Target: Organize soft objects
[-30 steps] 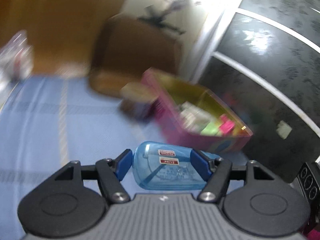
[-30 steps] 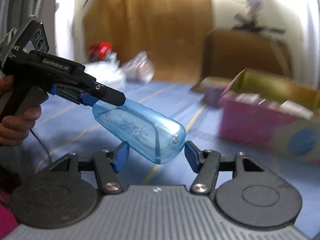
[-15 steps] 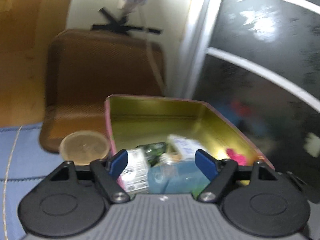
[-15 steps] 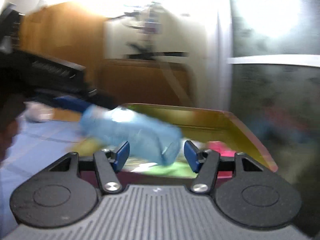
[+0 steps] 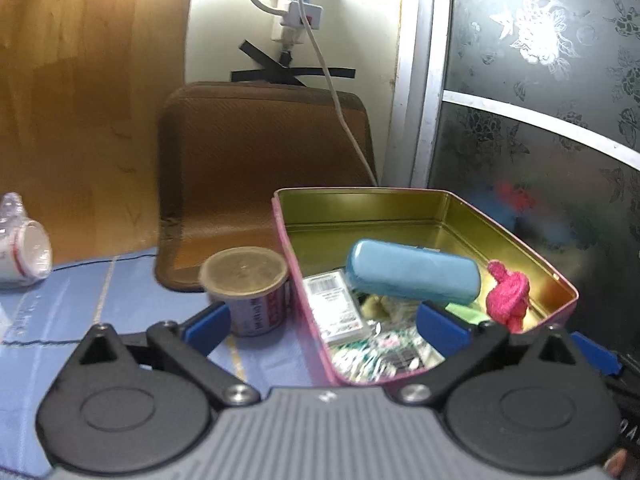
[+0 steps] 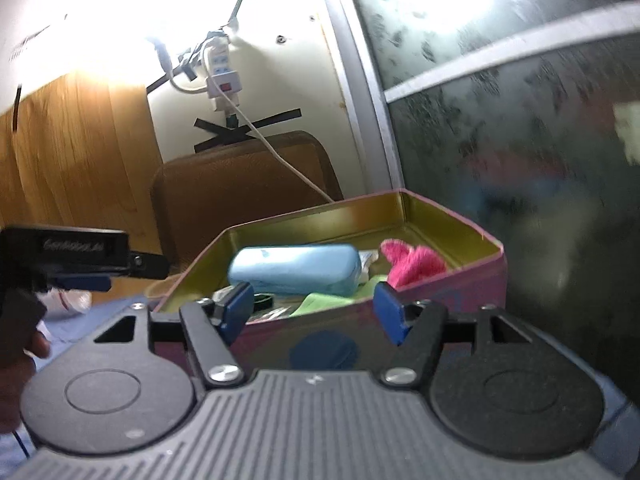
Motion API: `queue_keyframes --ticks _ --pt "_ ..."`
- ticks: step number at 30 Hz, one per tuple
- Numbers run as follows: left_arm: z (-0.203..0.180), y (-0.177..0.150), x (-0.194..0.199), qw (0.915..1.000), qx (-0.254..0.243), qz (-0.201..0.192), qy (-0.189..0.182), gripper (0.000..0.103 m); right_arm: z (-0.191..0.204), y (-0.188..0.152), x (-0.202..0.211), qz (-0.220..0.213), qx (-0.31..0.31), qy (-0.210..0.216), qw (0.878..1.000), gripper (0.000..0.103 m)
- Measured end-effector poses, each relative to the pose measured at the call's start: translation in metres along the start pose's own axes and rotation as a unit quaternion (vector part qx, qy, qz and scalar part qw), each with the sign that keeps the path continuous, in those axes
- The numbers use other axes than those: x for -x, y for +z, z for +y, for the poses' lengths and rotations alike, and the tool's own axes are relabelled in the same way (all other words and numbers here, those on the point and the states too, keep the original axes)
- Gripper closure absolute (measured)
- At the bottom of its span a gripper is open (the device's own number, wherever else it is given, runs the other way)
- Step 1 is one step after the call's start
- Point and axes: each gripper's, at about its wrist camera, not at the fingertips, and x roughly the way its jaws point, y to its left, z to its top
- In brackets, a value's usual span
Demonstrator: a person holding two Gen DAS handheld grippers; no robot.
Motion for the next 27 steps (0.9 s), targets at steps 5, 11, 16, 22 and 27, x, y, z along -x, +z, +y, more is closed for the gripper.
queue_keyframes --ticks 5,11,16,22,27 --pt "0.004 -0.012 0.022 1.0000 -0.002 0.001 0.008 0.000 0.004 -0.004 0.015 0.014 -0.047 0.014 0.999 0.030" --pt "0.005 -0.027 0.041 0.9995 -0.014 0.016 0.023 0.000 0.016 -0.007 0.026 0.026 -0.075 0.025 0.997 0.025" --pt "0.010 -0.037 0.055 0.9988 -0.013 0.009 0.046 0.000 0.028 -0.010 0.036 0.027 -0.087 0.027 0.995 0.018" --pt "0.018 -0.048 0.068 0.9978 -0.004 0.003 0.065 0.000 0.041 -0.014 0.048 0.025 -0.094 0.025 0.995 0.011" --pt "0.022 -0.055 0.076 0.9973 -0.007 0.005 0.072 0.000 0.051 -0.019 0.050 0.030 -0.085 0.030 0.996 0.008"
